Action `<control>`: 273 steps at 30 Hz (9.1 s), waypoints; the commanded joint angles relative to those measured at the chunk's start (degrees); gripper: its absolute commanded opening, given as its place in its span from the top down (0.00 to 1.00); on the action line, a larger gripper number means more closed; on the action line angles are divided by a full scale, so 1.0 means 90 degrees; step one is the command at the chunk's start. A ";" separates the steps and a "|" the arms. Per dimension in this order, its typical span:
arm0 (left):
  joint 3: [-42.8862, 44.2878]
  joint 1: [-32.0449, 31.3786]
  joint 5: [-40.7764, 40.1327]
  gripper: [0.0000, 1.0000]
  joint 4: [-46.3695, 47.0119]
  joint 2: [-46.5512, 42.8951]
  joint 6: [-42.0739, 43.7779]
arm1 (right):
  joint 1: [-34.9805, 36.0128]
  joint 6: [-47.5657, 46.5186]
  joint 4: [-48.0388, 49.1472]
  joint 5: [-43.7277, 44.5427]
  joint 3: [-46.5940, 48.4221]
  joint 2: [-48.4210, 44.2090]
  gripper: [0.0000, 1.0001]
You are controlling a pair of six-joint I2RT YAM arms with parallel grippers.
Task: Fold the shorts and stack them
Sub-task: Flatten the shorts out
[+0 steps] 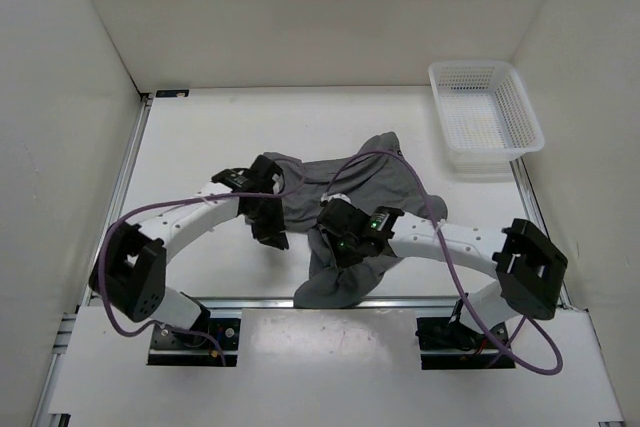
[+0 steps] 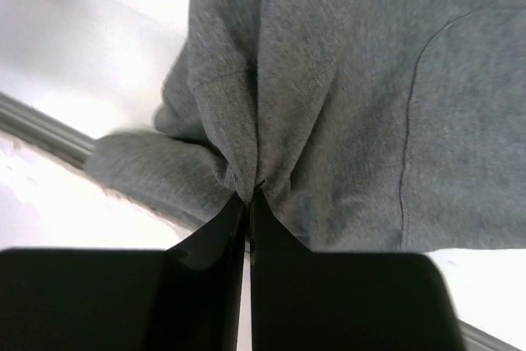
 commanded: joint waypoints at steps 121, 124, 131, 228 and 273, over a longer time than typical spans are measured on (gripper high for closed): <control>0.3437 0.3680 -0.0719 0.90 -0.1503 0.0876 -0.0577 | -0.6136 -0.0606 -0.0226 -0.2258 0.1908 -0.0257 1.00; 0.3263 0.3680 -0.0632 0.90 -0.1581 0.0476 -0.0577 | -0.6204 -0.1192 -0.0939 -0.2199 0.2300 -0.0481 1.00; 0.0970 0.3602 -0.0318 0.90 -0.1162 -0.0755 -0.0459 | -0.6204 -0.1859 -0.2211 -0.2140 0.1697 -0.1321 1.00; 0.0819 0.2811 -0.0836 0.90 -0.0076 -0.0405 -0.0538 | -0.6917 -0.1459 -0.0755 -0.3527 0.0873 -0.1048 1.00; 1.1022 0.3134 -0.1539 0.32 -0.3064 0.4477 0.0996 | -0.6508 -0.1175 -0.1716 -0.2512 0.6149 0.2019 0.20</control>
